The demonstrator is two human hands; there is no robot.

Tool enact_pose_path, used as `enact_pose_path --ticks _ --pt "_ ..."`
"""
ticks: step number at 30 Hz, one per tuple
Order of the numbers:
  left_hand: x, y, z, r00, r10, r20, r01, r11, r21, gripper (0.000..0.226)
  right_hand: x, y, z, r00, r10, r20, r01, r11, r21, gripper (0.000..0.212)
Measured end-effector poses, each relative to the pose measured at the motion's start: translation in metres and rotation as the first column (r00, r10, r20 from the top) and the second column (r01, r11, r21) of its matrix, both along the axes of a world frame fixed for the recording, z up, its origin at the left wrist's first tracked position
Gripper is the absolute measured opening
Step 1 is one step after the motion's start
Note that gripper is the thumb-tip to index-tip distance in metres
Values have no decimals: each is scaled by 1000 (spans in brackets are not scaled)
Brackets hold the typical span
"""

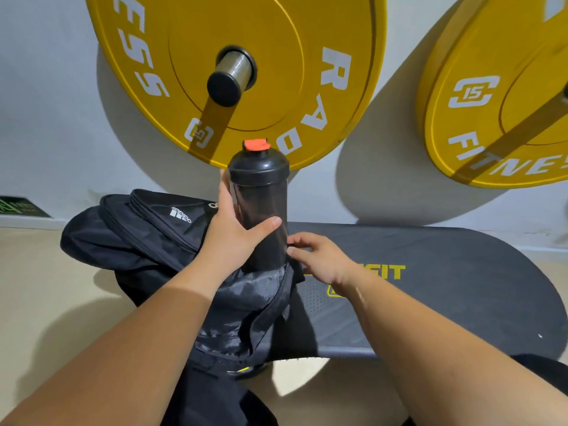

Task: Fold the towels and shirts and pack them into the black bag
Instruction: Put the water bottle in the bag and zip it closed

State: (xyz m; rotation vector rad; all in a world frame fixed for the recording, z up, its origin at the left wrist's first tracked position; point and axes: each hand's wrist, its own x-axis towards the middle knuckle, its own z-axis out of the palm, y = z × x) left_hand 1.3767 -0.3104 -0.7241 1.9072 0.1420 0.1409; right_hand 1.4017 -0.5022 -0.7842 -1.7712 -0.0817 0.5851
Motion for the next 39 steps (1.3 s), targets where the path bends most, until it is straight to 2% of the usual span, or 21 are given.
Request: enact_pose_path --ticks 2,5,7,10,15,17,22,25,28,32,36,39 --pt "1 -5 5 1000 1 8 -2 993 118 119 1 4 -3 999 -18 -28 18 1000 9 15" --pt "6 -11 7 1000 -8 29 0 966 259 114 2 6 -6 1000 7 -19 -7 1000 -29 21" --pt "9 -11 5 1000 -3 26 -5 957 288 109 3 4 -9 999 31 22 -28 994 -109 20" --pt "9 -8 0 1000 12 20 -17 968 250 103 8 1 -13 998 -44 54 52 984 -172 13" --pt "8 -4 -12 997 24 78 -29 998 55 101 17 -1 -16 958 -270 -100 272 962 0 16" --pt "8 -7 -16 995 56 88 -54 998 -31 101 18 1 -13 945 -299 -129 304 953 18 18" --pt "12 -19 -20 970 184 160 -166 979 -118 103 25 5 -6 908 -313 -279 356 927 121 25" --pt "18 -26 -24 950 257 177 -221 954 -201 106 23 1 -7 856 -342 -387 441 874 203 30" --pt "20 -41 -30 934 316 166 -263 924 -279 110 16 -2 -7 796 -379 -473 552 775 308 31" --pt "18 -60 -42 919 374 125 -309 879 -363 118 6 -7 -11 729 -427 -535 647 684 336 34" --pt "18 -63 -44 924 350 151 -293 906 -304 121 2 -13 -13 723 -446 -527 654 687 317 34" --pt "19 -62 -37 935 304 180 -286 951 -117 123 1 -20 -15 737 -456 -500 636 719 281 34"
